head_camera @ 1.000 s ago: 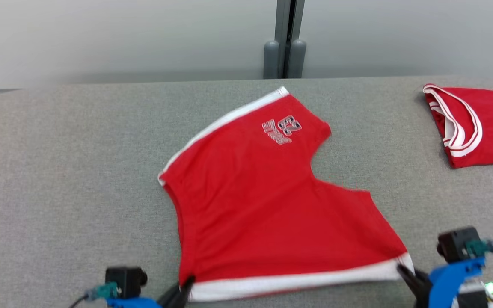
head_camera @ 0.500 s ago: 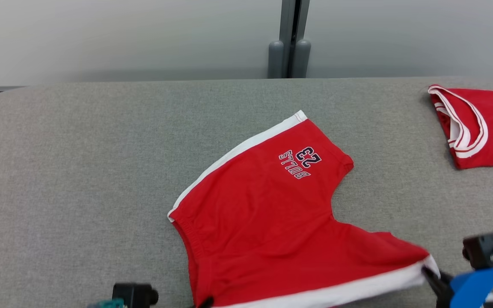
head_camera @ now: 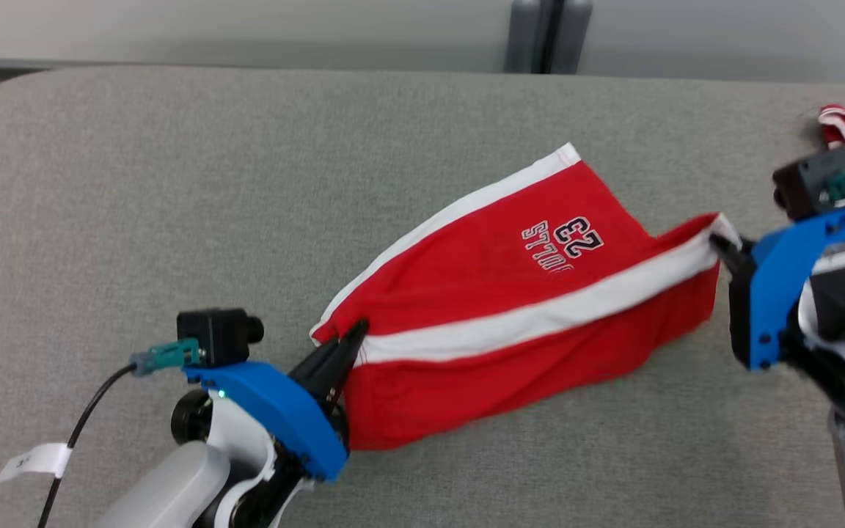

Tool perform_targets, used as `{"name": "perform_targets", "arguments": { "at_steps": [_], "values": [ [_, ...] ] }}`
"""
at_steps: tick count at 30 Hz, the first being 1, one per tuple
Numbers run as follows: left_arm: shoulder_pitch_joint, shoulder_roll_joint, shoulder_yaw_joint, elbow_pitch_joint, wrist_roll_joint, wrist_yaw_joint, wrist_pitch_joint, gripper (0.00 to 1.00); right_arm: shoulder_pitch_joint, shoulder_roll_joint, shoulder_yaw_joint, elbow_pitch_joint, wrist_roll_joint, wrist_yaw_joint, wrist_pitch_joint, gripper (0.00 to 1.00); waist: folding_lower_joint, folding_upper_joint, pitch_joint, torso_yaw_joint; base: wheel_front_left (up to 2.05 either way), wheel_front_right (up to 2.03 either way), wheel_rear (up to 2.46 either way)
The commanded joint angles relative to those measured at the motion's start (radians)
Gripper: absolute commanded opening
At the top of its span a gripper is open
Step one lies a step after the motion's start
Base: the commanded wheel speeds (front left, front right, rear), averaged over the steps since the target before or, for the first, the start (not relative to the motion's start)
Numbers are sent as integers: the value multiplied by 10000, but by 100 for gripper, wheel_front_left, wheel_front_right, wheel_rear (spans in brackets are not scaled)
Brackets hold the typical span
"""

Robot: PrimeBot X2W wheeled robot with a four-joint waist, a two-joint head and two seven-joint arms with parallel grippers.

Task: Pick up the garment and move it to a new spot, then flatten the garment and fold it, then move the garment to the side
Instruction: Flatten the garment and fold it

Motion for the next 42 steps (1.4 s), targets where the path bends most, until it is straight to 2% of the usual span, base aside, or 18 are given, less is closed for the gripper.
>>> {"name": "perform_targets", "arguments": {
  "at_steps": [1,10,20,21,22,23,24,34,42],
  "values": [
    [-391,-234,148,239,79,-47,-200,0,-683,-133,84,446,-109,2,-200,0,-3,-2,470,321,0,0,0],
    [-1310,-1202,520,1674,480,-129,-1333,0,-2826,-61,358,2461,-508,2,-1422,0,-3,-2,1434,790,0,0,0],
    [-1834,-2048,545,2915,557,-452,-2040,0,-4003,0,638,4239,-739,2,-2819,0,-3,-2,1886,1094,0,0,0],
    [-1863,-2093,520,2999,541,-482,-2020,6,-4057,-7,697,4375,-727,2,-2908,23,-3,-2,1906,1103,0,0,0],
    [-1894,-2129,484,3063,575,-533,-2011,25,-4104,-19,751,4486,-725,2,-3002,45,-3,-2,1920,1112,0,0,0],
    [-1917,-2173,472,3106,584,-550,-2034,62,-4159,-7,796,4589,-713,2,-3089,100,-3,-2,1932,1120,0,0,0],
    [-1934,-2216,460,3161,595,-591,-2062,100,-4202,12,839,4691,-692,2,-3178,100,-3,-2,1942,1127,0,0,0],
    [-1633,-2237,470,3559,676,-700,-2477,100,-4383,-44,1226,5403,-236,2,-4585,100,-3,-2,1609,1167,0,0,0],
    [-905,-1938,388,3262,680,-622,-2664,100,-3815,-232,1089,5623,45,2,-4779,100,-3,-2,1037,1156,0,0,0]
  ]
}}
